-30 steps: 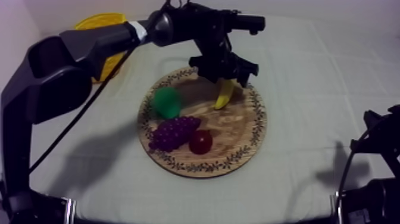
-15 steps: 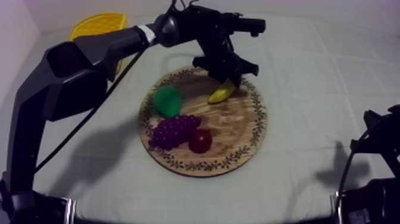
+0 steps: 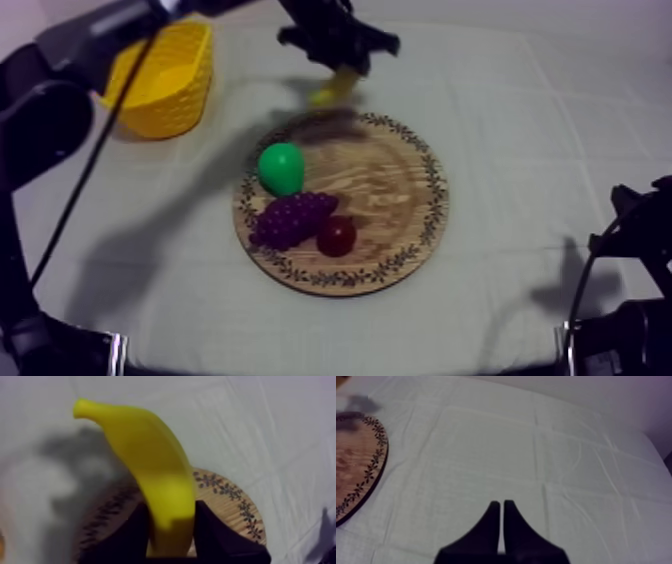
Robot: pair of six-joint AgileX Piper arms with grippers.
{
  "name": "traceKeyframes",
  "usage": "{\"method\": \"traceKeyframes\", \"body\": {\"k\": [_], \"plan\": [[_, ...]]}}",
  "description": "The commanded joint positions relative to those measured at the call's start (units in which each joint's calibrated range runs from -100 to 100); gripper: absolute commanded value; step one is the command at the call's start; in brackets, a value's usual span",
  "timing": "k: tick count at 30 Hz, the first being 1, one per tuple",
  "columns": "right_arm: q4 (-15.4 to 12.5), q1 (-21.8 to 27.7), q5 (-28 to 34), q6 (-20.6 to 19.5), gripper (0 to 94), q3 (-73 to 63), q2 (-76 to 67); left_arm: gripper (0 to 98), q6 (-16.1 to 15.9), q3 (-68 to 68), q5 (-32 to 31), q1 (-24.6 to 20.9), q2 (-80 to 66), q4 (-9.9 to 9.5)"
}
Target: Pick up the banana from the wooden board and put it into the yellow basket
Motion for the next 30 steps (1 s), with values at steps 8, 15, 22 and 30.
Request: {"method": "traceKeyframes", "body": {"k": [8, 15, 22, 30], "plan": [[0.01, 0.03, 0.01, -0.04, 0.4, 0.05, -0.05, 21.4, -1.71, 8.84, 2.47, -11.53, -16.04, -2.94], [0.01, 0.03, 0.01, -0.04, 0.4, 0.05, -0.05, 20.1, -4.17, 16.36, 0.62, -19.75, -17.44, -3.44], [0.01, 0.03, 0.01, -0.04, 0.4, 0.05, -0.05, 13.5, -5.31, 20.97, -2.69, -24.06, -14.46, -3.61], [0.01, 0.03, 0.01, -0.04, 0.4, 0.05, -0.05, 15.3, -5.65, 19.96, -4.87, -25.09, -10.12, -3.7]]}}
